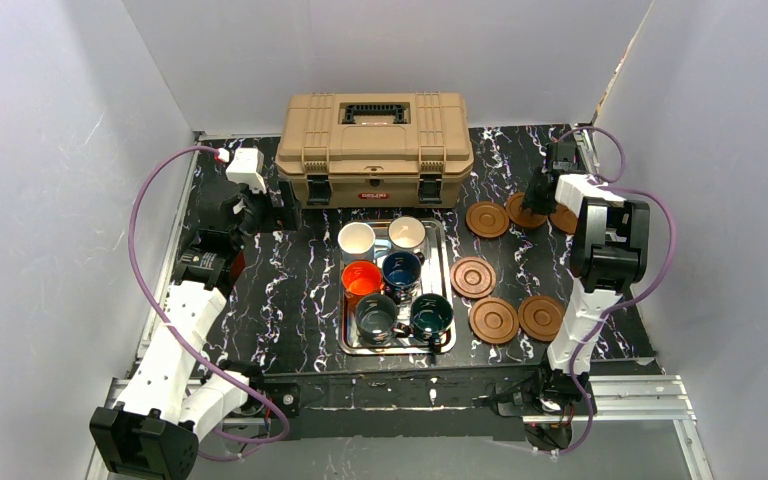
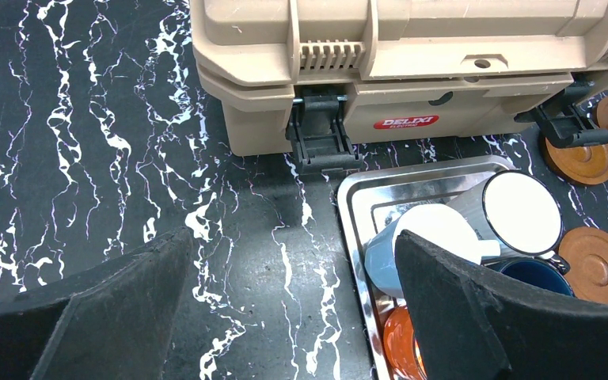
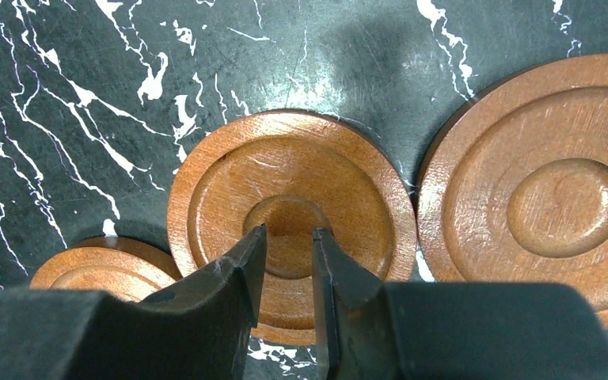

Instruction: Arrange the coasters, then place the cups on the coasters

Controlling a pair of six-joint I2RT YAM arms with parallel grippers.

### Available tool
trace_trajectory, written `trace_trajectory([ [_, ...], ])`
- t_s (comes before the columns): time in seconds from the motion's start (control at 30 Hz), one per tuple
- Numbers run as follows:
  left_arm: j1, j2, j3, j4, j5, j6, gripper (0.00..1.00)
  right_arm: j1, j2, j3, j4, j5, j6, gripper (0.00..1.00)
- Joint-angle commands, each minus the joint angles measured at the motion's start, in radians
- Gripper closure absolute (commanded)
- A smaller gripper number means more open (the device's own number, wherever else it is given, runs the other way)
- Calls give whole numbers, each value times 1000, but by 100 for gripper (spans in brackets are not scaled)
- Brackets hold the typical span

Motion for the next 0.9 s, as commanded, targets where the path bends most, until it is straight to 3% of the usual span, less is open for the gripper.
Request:
trace_trajectory([
  [0.0, -5, 0, 12, 1, 12, 0, 2, -6, -15, -39, 4, 17, 4, 64],
  [0.87, -11, -4, 11, -2, 13, 0, 2, -6, -115, -143, -10, 40, 6, 64],
])
